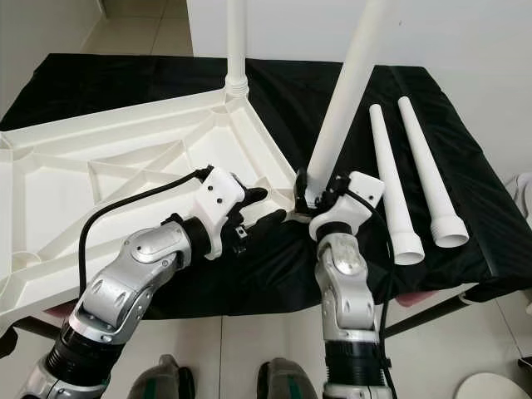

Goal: Building children table

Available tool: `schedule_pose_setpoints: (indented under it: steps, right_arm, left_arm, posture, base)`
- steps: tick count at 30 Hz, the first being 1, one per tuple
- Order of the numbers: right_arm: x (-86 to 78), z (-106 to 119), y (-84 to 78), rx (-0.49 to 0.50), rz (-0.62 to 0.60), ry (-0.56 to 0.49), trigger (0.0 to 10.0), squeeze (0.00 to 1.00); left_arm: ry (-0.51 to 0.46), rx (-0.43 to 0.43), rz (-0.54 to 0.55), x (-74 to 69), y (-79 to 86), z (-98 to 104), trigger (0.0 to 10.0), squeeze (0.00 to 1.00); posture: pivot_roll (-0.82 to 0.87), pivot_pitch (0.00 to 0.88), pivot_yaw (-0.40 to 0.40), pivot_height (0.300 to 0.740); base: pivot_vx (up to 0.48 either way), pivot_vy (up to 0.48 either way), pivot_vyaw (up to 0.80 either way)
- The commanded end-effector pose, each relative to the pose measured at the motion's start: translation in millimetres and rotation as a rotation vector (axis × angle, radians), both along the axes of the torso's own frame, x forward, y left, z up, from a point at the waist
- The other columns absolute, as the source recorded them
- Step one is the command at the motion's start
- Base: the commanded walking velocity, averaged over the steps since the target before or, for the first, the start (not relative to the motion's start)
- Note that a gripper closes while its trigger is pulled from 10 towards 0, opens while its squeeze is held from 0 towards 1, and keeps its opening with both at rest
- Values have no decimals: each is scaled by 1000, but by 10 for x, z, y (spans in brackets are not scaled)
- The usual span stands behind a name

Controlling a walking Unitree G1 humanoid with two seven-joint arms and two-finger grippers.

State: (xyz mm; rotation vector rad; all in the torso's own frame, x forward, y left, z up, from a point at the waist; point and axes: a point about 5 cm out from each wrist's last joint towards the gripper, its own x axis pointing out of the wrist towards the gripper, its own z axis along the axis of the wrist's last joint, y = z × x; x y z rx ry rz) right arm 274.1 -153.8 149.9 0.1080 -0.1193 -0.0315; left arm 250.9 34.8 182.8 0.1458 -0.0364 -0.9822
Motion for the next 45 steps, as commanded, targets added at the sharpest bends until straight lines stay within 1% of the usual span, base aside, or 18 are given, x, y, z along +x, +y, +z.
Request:
schedule_pose_setpoints:
  steps: [1,4,6,11,12,13,14,17,18,27,28,30,31,39,40,41,43,45]
  right_arm:
    - [-26,13,-26,2,1,-7,10000,0]
    - [-120,-4,-58,4,22,-9,10000,0]
    - [-217,-42,-52,30,83,3,10000,0]
    - [-280,-116,-36,79,144,45,10000,0]
    - [-297,-153,-36,82,154,64,6235,0]
    - [-308,-176,-38,82,160,76,6235,0]
    - [-324,-215,-40,87,170,95,2196,0]
    - [-335,-240,-41,91,177,107,2196,0]
    - [-343,-267,-41,99,191,120,0,0]
    - [-305,-282,-27,103,247,136,0,0]
    - [-285,-281,-29,103,246,139,784,0]
    - [-271,-277,-31,103,244,139,784,0]
    - [-252,-277,-34,111,236,142,10000,0]
    - [-83,-264,-6,134,219,135,10000,0]
    - [27,-229,-15,144,217,123,10000,0]
    - [66,-215,-20,146,217,119,10000,0]
    - [66,-215,-20,146,217,119,10000,0]
    - [232,-150,-77,154,196,96,10000,0]
  left_arm:
    - [-6,-4,14,-9,9,21,10000,0]
    - [-6,-3,13,-4,17,23,10000,0]
    - [-5,-1,11,3,23,25,10000,0]
    - [-4,3,8,11,24,24,10000,0]
    - [-3,3,8,11,25,24,10000,0]
    - [-3,4,8,11,26,24,10000,0]
    - [-3,3,8,12,27,25,10000,0]
    - [-3,3,9,12,29,26,10000,0]
    - [-3,4,11,13,37,24,10000,0]
    - [-7,5,25,23,72,33,10000,0]
    - [-7,6,26,20,76,34,10000,0]
    - [-8,7,26,17,77,34,10000,0]
    - [-9,7,26,10,78,36,10000,0]
    - [-13,10,32,-9,89,44,10000,0]
    - [-14,12,30,-15,88,46,10000,0]
    - [-14,13,28,-17,88,47,10000,0]
    - [-14,13,28,-17,88,47,10000,0]
    - [-9,33,18,-35,104,19,10000,0]
  posture:
    - [-132,45,-27,740]
    - [-141,55,-17,740]
    - [-146,62,-10,740]
    - [-148,67,-7,740]
    - [-148,67,-8,740]
    - [-148,69,-9,740]
    - [-147,71,-11,740]
    - [-147,71,-11,740]
    - [-147,73,-13,740]
    - [-143,78,-22,740]
    - [-142,78,-23,740]
    - [-141,79,-24,740]
    - [-137,79,-26,740]
    - [-125,71,-34,740]
    - [-122,66,-33,740]
    - [-122,66,-33,740]
    - [-122,66,-33,740]
    - [-117,61,-34,740]
  base:
    - [0,0,0]
    - [0,0,0]
    - [0,0,0]
    - [0,0,0]
    - [0,0,0]
    - [0,0,0]
    - [0,0,0]
    - [0,0,0]
    - [0,0,0]
    - [0,0,0]
    - [0,0,0]
    - [0,0,0]
    - [0,0,0]
    - [0,0,0]
    - [0,0,0]
    - [0,0,0]
    - [0,0,0]
    - [0,0,0]
